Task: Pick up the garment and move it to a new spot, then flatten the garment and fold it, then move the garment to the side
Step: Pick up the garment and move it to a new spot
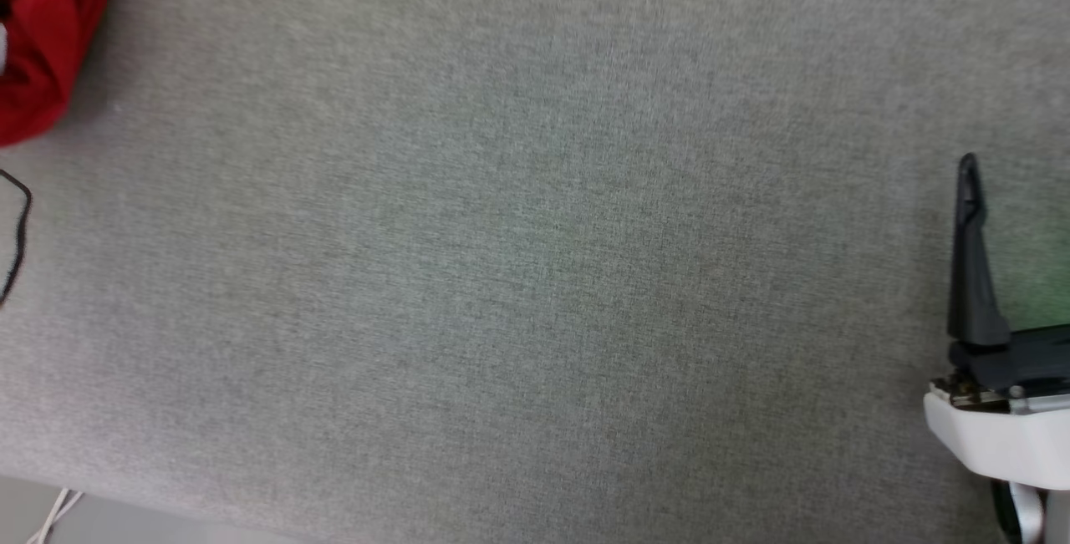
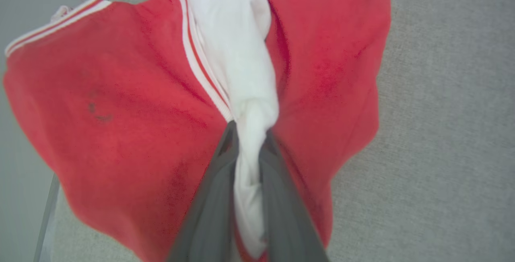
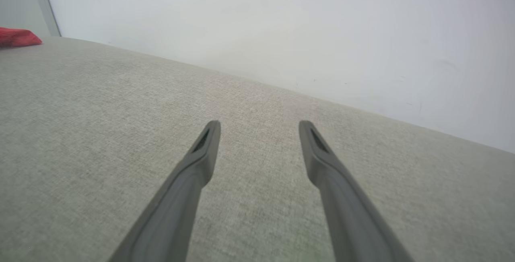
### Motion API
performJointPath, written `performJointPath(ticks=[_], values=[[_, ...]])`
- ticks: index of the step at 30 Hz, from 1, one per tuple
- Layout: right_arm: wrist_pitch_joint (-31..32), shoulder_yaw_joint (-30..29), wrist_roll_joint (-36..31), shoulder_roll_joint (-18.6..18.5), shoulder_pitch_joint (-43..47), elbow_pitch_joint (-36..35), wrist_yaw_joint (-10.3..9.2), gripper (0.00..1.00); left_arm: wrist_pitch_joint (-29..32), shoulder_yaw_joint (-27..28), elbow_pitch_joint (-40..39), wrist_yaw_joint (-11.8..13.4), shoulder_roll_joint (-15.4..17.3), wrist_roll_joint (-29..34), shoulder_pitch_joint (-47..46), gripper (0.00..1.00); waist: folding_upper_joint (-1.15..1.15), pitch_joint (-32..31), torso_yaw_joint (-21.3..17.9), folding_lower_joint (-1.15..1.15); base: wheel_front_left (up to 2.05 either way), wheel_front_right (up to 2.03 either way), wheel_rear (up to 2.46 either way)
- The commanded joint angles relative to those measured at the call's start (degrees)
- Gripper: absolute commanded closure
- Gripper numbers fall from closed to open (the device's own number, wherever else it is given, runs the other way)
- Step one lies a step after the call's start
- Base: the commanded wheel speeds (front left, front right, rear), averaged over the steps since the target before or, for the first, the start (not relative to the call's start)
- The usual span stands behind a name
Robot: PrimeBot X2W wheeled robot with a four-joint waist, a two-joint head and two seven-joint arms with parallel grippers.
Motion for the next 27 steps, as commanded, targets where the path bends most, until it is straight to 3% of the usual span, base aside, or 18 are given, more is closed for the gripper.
performJointPath(ticks=[1, 12, 18, 27], values=[[-0.11, 0.44, 0.36, 0.37, -0.43, 0.70, -0.04, 0.00, -0.89, -1.01, -1.65, -0.06, 1.09, -0.54, -1.04, 1.00, 0.00, -3.13, -0.10, 0.00, 0.00, 0.00, 0.00], [-0.12, 2.77, 2.52, 1.23, -0.55, 4.52, -0.04, 0.00, -2.10, -12.93, -17.03, -0.03, 4.76, -3.20, -6.58, 1.00, 0.00, -12.51, -1.02, 0.00, 0.00, 0.00, 0.00], [-0.12, 3.10, 5.22, 1.26, 0.11, 5.90, -0.04, 0.00, -1.28, -18.76, -22.78, -0.03, 3.48, -3.41, -9.92, 1.00, 0.00, -15.79, -3.49, 0.00, 0.00, 0.00, 0.00], [-0.12, 3.50, 8.46, 1.26, 1.14, 7.50, -0.04, 0.00, -0.48, -29.40, -31.15, -0.03, 1.00, -3.76, -14.80, 1.00, 0.00, -19.50, -10.72, 0.00, 0.00, 0.00, 0.00]])
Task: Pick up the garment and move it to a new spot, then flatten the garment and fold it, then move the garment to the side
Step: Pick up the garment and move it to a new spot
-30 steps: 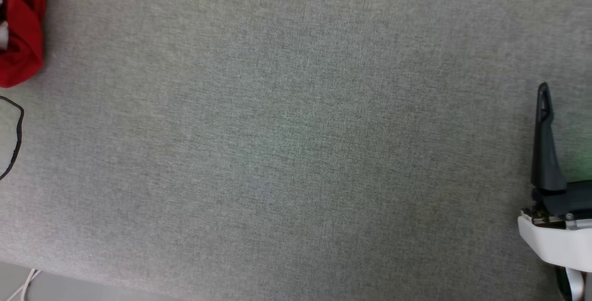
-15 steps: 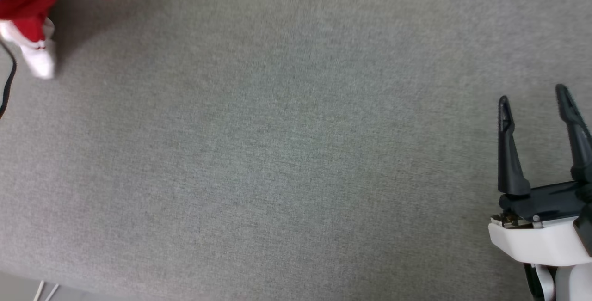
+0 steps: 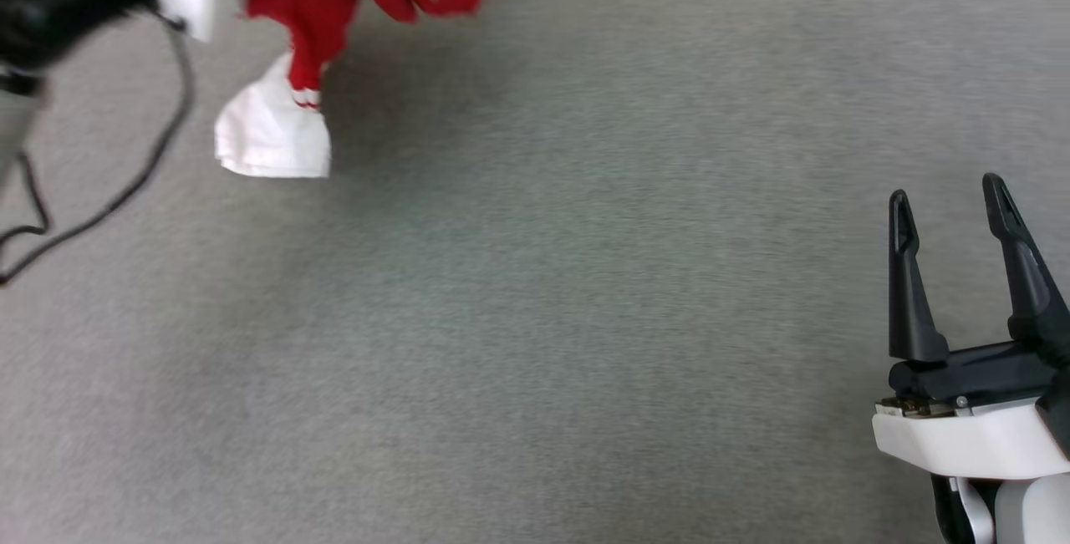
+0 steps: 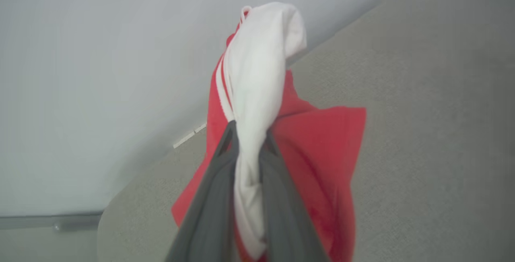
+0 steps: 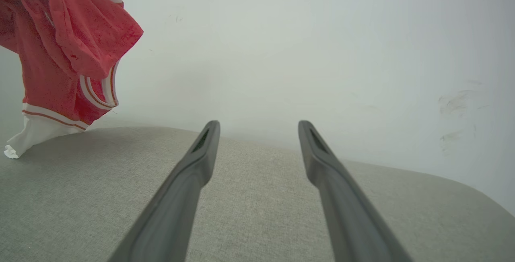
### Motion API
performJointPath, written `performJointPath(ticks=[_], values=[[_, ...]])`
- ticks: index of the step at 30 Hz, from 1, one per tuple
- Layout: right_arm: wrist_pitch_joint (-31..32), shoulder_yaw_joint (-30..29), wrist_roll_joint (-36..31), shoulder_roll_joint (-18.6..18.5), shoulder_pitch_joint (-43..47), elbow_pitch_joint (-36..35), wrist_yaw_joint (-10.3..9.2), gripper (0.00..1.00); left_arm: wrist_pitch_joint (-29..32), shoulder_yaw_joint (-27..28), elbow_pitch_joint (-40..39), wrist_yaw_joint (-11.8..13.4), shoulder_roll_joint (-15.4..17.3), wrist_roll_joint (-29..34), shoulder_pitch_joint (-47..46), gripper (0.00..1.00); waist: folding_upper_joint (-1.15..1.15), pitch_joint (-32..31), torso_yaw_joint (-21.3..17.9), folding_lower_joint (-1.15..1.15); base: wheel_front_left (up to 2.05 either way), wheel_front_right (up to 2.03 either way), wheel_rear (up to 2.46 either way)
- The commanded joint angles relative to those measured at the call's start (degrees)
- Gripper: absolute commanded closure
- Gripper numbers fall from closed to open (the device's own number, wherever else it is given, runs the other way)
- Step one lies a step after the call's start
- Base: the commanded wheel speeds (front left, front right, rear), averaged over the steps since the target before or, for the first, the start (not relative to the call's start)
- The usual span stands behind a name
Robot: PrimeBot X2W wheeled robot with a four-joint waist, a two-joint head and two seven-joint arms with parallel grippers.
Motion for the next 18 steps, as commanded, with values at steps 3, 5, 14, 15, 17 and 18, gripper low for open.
performJointPath(ticks=[3, 5, 14, 15, 17, 18], values=[[-0.12, -0.21, 1.17, 0.20, 0.92, 0.52, -0.04, 0.00, -0.37, -2.81, -2.72, 0.02, -1.73, -0.45, -1.54, 1.00, 0.00, -1.90, -4.12, 0.00, 0.00, 0.00, 0.00], [-0.12, -0.21, 1.43, 0.19, 0.83, 0.69, -0.04, 0.00, -0.65, -4.85, -4.31, 0.02, -2.54, -0.39, -1.89, 1.00, 0.00, -2.06, -5.42, 0.00, 0.00, 0.00, 0.00], [-0.12, -0.76, 2.96, 0.18, -0.56, 1.28, -0.04, 0.00, -3.09, -15.41, -9.67, 0.02, -7.79, -1.55, 2.24, 1.00, 0.00, -0.41, -9.66, 0.00, 0.00, 0.00, 0.00], [-0.12, -0.80, 3.08, 0.18, -0.73, 1.36, -0.04, 0.00, -3.71, -16.57, -9.73, 0.02, -8.27, -1.52, 3.20, 1.00, 0.00, -0.10, -9.99, 0.00, 0.00, 0.00, 0.00], [-0.12, -0.90, 3.02, 0.19, -0.99, 1.48, -0.04, 0.00, -5.37, -19.20, -9.13, 0.02, -9.33, -1.29, 5.46, 1.00, 0.00, 0.48, -10.45, 0.00, 0.00, 0.00, 0.00], [-0.12, -0.90, 2.96, 0.19, -1.18, 1.51, -0.04, 0.00, -6.29, -20.41, -8.63, 0.01, -9.77, -1.15, 6.52, 1.00, 0.00, 0.77, -10.66, 0.00, 0.00, 0.00, 0.00]])
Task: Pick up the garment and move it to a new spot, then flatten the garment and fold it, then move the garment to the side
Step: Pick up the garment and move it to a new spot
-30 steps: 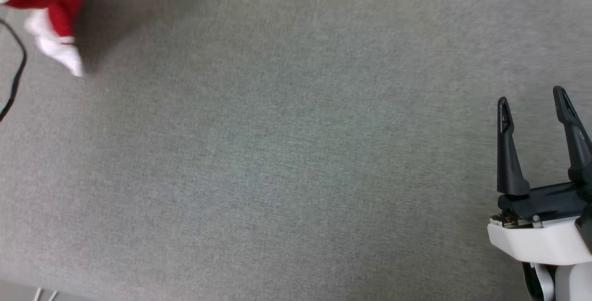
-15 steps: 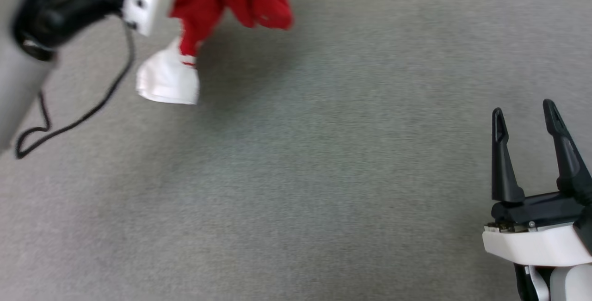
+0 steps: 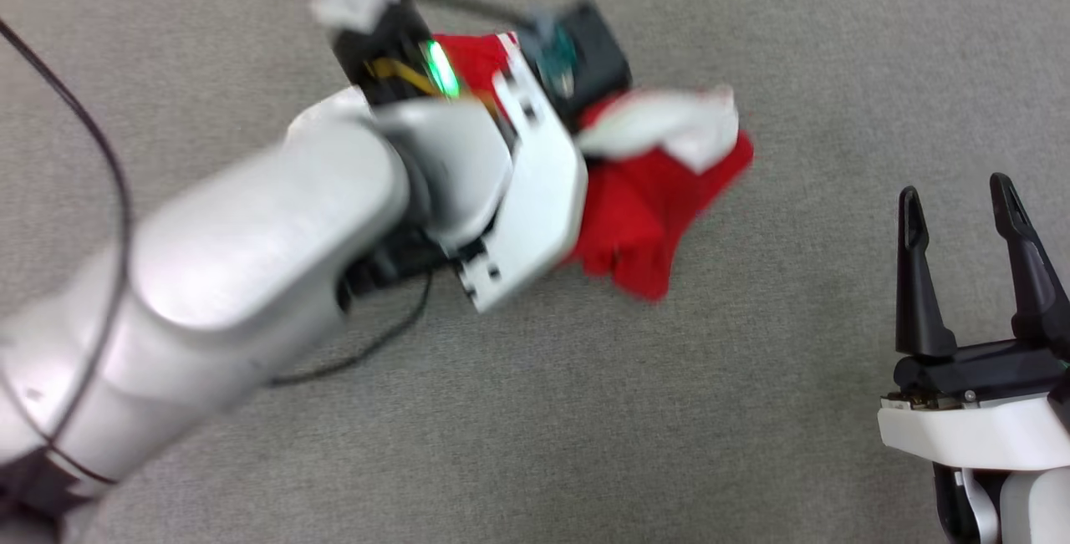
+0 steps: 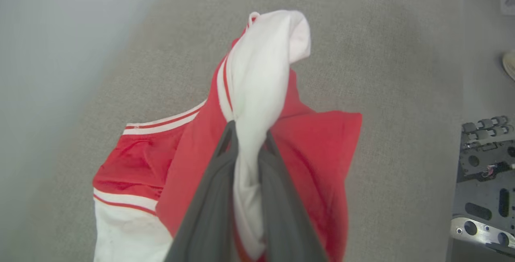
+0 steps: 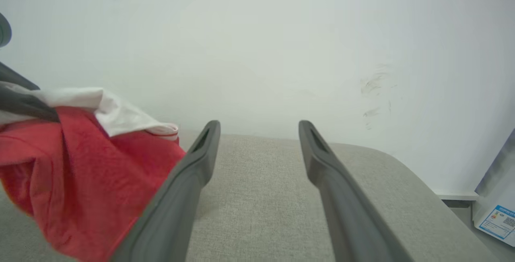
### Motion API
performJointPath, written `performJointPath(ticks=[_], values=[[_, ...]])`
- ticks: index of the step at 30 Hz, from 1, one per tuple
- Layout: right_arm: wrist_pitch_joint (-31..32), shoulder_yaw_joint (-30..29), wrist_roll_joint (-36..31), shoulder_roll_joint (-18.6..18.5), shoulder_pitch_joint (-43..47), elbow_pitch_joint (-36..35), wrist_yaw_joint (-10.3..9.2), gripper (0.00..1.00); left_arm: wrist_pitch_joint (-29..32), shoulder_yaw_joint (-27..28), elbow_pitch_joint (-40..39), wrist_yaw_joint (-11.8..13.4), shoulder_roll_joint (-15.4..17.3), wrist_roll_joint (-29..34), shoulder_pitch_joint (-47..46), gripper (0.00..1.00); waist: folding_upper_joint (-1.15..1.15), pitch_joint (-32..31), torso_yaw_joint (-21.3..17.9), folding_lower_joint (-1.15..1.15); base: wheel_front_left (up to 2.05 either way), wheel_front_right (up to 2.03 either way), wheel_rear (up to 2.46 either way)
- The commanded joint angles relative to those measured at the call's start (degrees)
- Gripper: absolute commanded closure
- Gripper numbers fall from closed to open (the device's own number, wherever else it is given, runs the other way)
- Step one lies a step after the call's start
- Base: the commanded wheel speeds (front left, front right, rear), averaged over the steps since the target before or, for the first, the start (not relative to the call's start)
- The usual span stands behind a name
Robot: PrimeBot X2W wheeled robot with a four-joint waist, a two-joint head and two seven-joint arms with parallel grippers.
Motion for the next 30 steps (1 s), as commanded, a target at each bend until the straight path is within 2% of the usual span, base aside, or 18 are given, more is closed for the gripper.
performJointPath(ticks=[1, 9, 14, 17, 18, 19, 24, 26, 30], values=[[-0.12, -0.01, 0.04, 0.15, -0.87, 0.19, -0.04, 0.00, -1.25, -0.81, 0.81, 0.03, -0.50, 0.01, 1.61, 1.00, -0.01, 0.73, -0.57, 0.00, 0.00, 0.00, 0.00], [-0.12, -0.14, -0.38, 0.15, -0.63, 0.80, -0.04, 0.00, -8.12, -7.25, 8.23, 0.02, -7.43, -0.57, 11.28, 1.00, -0.01, 1.38, -1.29, 0.00, 0.00, 0.00, 0.00], [-0.12, -0.33, -0.85, 0.15, -0.16, 1.42, -0.04, 0.00, -5.56, -8.30, 9.69, 0.02, -10.85, 1.78, 18.59, 1.00, -0.01, 1.11, -0.92, 0.00, 0.00, 0.00, 0.00], [-0.12, -0.15, -1.25, 0.15, -0.20, 2.00, -0.04, 0.00, -5.09, -8.35, 9.76, -0.01, -11.71, 3.87, 21.14, 1.00, -0.01, 0.51, -0.55, 0.00, 0.00, 0.00, 0.00], [-0.12, -0.09, -1.26, 0.15, -0.11, 2.19, -0.04, 0.00, -6.71, -8.26, 9.75, -0.01, -11.89, 5.23, 20.70, 0.53, -0.01, 0.17, -0.41, 0.00, 0.00, 0.00, 0.00], [-0.12, -0.09, -1.23, 0.15, 0.05, 2.35, -0.04, 0.00, -9.34, -8.19, 10.23, 0.02, -12.17, 5.93, 19.91, 0.00, -0.01, -0.27, -0.21, 0.00, 0.00, 0.00, 0.00], [-0.12, -0.31, -1.77, 0.15, 1.74, 3.30, -0.04, 0.00, -22.68, -6.08, 12.37, 0.06, -13.65, 8.53, 17.39, 0.00, -0.01, -3.57, 0.94, 0.00, 0.00, 0.00, 0.00], [-0.12, -0.39, -1.86, 0.14, 2.38, 3.60, -0.04, 0.00, -27.01, -4.44, 13.18, 0.84, -14.11, 9.47, 17.13, 0.00, -0.01, -4.97, 1.49, 0.00, 0.00, 0.00, 0.00], [-0.12, -0.42, -1.98, 0.14, 3.60, 4.22, -0.04, 0.00, -36.23, -0.18, 14.00, 5.74, -14.17, 12.08, 17.07, 0.00, -0.01, -7.25, 2.63, 0.00, 0.00, 0.00, 0.00]])
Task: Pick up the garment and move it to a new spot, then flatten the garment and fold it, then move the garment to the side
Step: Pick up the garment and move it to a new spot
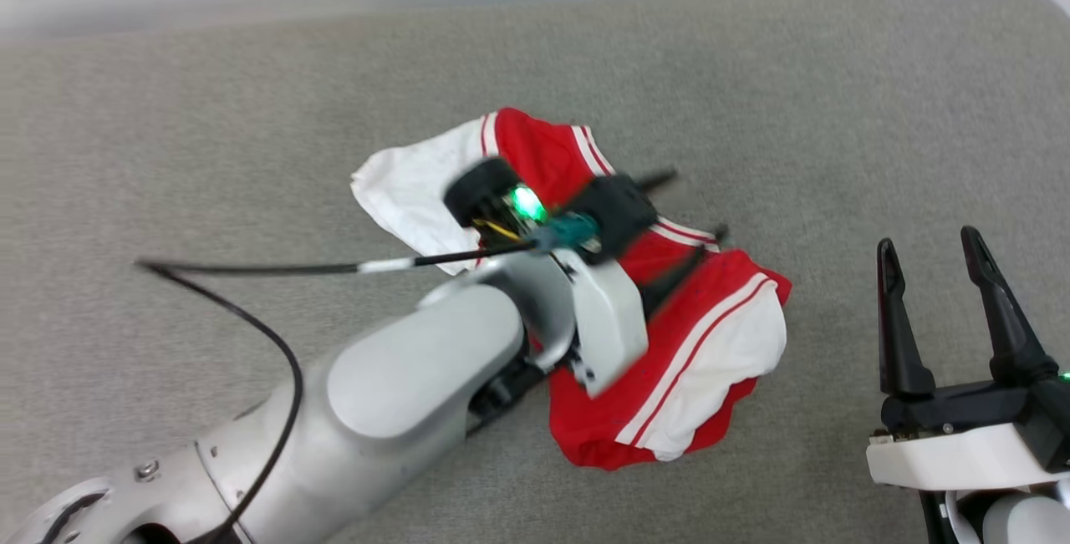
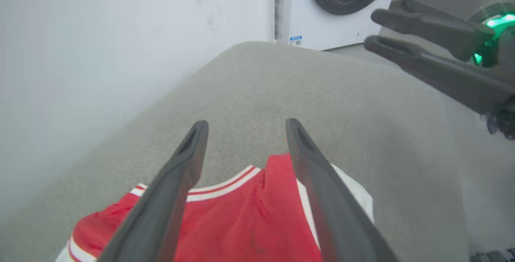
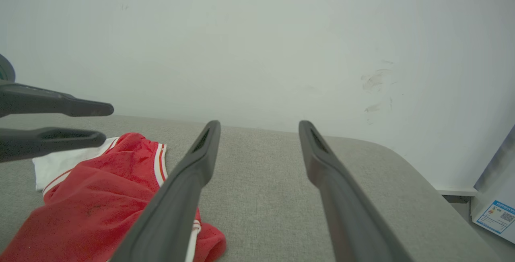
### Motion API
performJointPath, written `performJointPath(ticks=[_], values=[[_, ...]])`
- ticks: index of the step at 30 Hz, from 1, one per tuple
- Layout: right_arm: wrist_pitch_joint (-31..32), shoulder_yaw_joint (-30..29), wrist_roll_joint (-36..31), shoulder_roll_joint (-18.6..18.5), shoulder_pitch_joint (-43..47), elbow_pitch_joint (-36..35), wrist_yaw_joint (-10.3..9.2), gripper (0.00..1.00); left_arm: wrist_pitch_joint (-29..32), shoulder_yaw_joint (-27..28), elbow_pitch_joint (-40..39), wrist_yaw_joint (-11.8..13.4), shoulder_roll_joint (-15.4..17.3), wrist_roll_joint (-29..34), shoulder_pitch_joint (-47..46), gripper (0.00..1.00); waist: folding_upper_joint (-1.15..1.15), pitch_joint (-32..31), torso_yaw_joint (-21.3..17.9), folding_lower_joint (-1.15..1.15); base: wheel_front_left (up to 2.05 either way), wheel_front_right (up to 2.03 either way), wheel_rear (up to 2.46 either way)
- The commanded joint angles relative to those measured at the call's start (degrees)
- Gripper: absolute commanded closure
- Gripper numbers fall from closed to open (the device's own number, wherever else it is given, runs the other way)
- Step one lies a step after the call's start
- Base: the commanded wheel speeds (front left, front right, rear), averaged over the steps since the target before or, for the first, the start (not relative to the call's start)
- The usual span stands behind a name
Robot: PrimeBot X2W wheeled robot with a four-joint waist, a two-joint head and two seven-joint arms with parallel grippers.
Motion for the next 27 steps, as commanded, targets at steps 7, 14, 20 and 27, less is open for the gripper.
performJointPath(ticks=[7, 14, 20, 27], values=[[-0.12, -0.07, -0.04, 0.13, 1.80, 0.86, -0.04, 0.00, -13.89, 8.18, 2.45, 12.29, 2.36, 3.08, 4.10, 0.00, 0.00, -3.45, 2.86, 0.01, 0.00, 0.00, 0.00], [-0.12, -0.54, 0.43, 0.12, 2.09, 1.30, -0.04, 0.00, -16.41, 21.25, -2.63, 23.36, 6.13, 6.66, 13.48, 0.00, 0.00, -4.20, 4.30, 0.01, 0.00, 0.00, 0.00], [-0.12, -0.56, 0.73, 0.11, 2.72, 1.71, -0.04, 0.00, -16.34, 35.52, -9.38, 26.57, 8.07, 12.27, 27.89, 0.00, 0.00, -5.09, 5.14, 0.01, 0.00, 0.00, 0.00], [-0.12, -0.50, 1.17, 0.11, 3.30, 2.33, -0.04, 0.00, -16.35, 44.15, -13.59, 25.30, 6.00, 18.47, 39.93, 0.00, 0.00, -6.22, 5.66, 0.01, 0.00, 0.00, 0.00]])
